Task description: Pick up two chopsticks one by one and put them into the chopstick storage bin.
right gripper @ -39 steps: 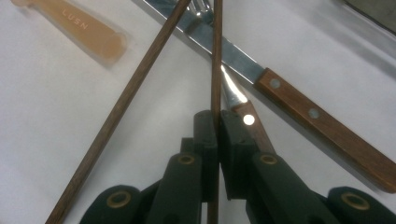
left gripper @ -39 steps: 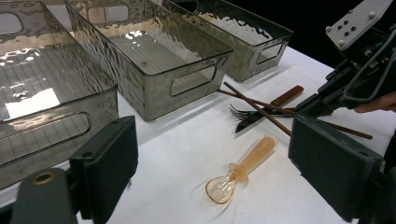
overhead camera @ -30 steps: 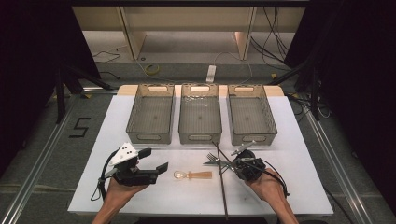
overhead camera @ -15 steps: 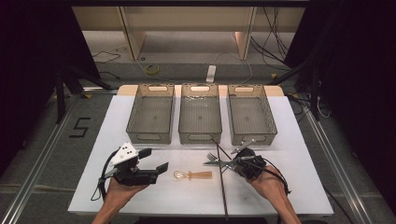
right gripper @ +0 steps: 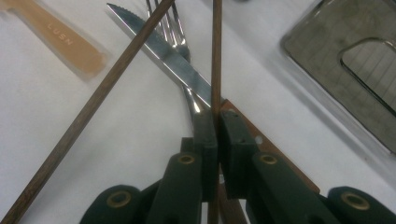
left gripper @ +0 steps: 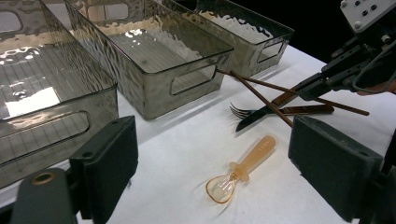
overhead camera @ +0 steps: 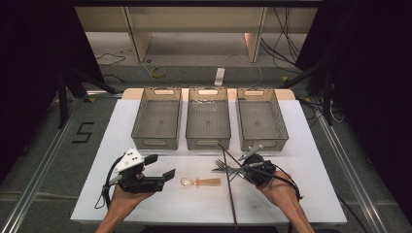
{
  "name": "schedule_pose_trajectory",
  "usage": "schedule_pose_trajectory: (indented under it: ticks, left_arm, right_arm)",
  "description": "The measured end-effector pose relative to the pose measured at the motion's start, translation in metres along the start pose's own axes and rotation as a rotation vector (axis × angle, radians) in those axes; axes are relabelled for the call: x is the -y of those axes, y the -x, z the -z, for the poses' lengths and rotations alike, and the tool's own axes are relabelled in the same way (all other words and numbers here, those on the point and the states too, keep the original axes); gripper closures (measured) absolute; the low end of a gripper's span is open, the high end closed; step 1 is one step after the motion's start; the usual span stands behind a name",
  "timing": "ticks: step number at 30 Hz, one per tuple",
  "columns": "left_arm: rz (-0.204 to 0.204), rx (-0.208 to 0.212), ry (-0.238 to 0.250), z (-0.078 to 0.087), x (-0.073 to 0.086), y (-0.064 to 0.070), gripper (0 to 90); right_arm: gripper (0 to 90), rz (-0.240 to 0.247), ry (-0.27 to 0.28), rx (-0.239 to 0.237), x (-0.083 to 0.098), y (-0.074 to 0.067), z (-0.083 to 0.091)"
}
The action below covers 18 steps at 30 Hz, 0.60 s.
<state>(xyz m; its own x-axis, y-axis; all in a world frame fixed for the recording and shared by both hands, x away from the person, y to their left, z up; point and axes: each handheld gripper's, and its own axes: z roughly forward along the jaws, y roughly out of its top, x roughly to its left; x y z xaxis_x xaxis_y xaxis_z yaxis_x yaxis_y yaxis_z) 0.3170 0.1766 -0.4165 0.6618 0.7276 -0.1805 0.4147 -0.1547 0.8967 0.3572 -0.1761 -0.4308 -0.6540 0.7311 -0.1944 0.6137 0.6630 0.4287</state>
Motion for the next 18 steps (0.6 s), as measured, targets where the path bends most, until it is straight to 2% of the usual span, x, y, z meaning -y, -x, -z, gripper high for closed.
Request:
schedule_pose_trajectory:
  ticks: [4, 7, 18]
  left_arm:
    - [0.002, -0.001, 0.001, -0.0004, 0.0001, 0.0000, 15.2]
    - [0.001, 0.000, 0.001, -0.0003, 0.0001, 0.0001, 15.2]
    - [0.002, -0.001, 0.001, -0.0003, 0.0001, -0.0001, 15.2]
  right_arm:
    - [86.2, 0.015, 0.004, 0.003, -0.0022, -0.0006, 0.0007]
    - [86.2, 0.023, 0.012, 0.024, -0.0034, -0.0012, 0.0007]
    - [86.2, 0.024, 0.038, 0.007, -0.0064, 0.0006, 0.0069]
